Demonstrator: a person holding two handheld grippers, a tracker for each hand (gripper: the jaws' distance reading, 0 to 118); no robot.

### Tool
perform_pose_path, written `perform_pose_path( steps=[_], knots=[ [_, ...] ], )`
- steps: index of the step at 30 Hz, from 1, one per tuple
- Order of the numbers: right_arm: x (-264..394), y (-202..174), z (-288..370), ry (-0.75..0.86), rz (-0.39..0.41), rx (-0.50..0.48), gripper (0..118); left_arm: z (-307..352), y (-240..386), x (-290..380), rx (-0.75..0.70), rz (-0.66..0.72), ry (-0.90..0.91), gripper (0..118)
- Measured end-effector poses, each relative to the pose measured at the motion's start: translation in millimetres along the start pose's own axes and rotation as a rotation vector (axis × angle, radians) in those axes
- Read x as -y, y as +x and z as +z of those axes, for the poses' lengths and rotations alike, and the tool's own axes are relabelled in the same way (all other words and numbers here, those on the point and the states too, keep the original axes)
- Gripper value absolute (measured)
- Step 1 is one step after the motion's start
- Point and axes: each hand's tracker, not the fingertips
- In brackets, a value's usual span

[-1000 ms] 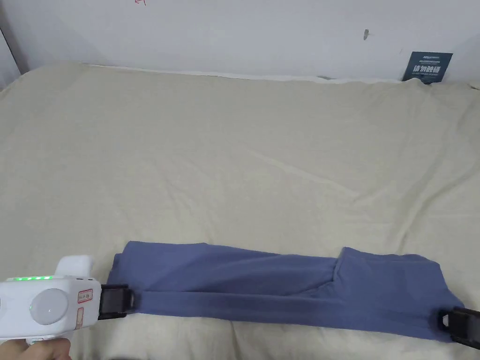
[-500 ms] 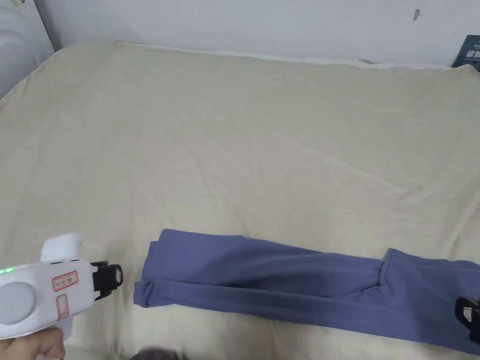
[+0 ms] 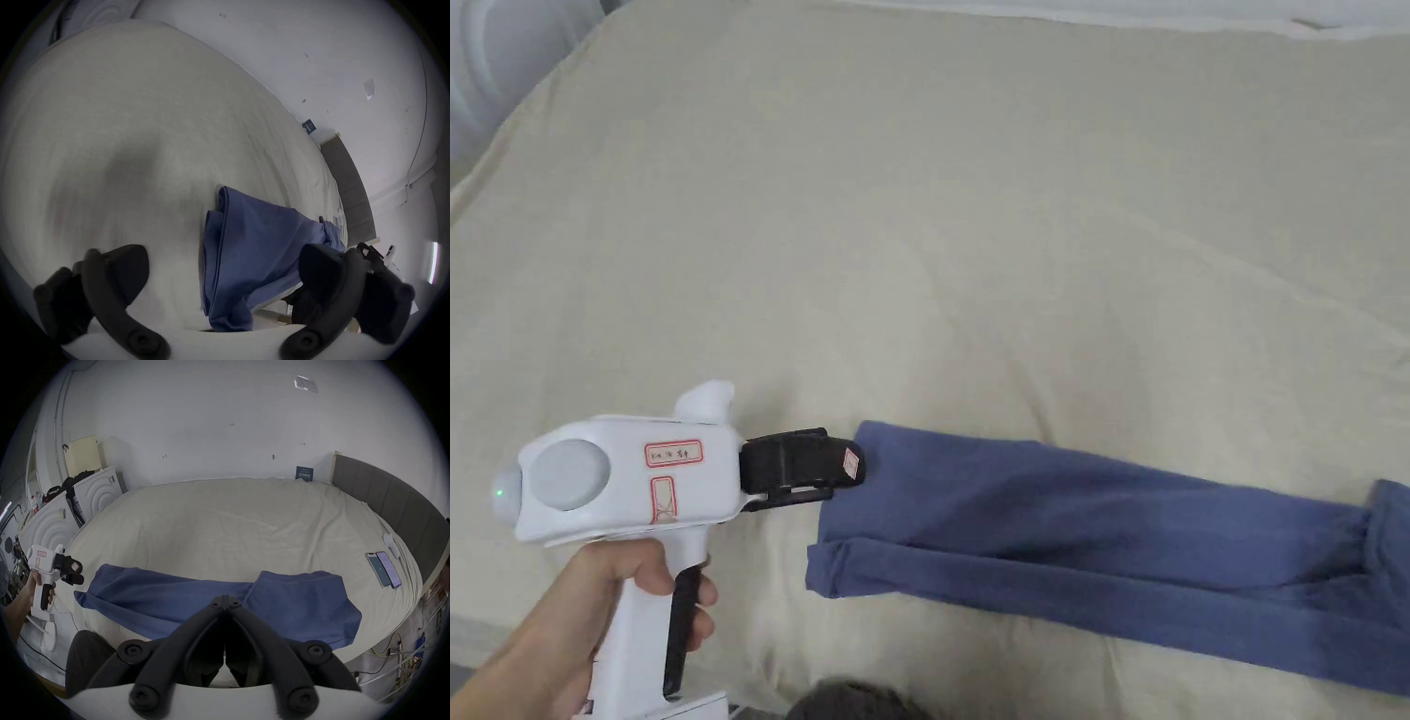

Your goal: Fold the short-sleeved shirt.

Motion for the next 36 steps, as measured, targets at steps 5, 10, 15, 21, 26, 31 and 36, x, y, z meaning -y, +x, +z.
perform_pose_path(
  steps=[5, 10, 15, 21, 26, 31, 36],
  knots=[
    [1, -9, -5, -0.004, 0.025, -0.002, 0, -22, -12, -5, 0.192, 0.073, -0.072, 118],
    [4, -18, -7, -0.030, 0.013, -0.014, 0, -48, -16, -13, 0.431, 0.160, -0.132, 118],
    [6, -18, -5, -0.038, -0.001, -0.019, 0, -61, -4, -13, 0.452, 0.092, -0.187, 118],
    [7, -13, -1, -0.038, -0.010, -0.022, 0, -56, -9, -6, 0.230, 0.048, -0.159, 5],
    [6, -5, 4, -0.042, -0.026, -0.022, 0, -43, 6, -1, 0.253, 0.096, -0.136, 5],
    [7, 4, 12, -0.030, -0.052, -0.025, 0, -27, 9, -13, 0.217, 0.153, -0.099, 5],
    [9, 14, 21, -0.015, -0.057, -0.021, 0, 5, 15, -31, 0.123, 0.130, -0.050, 5]
  ],
)
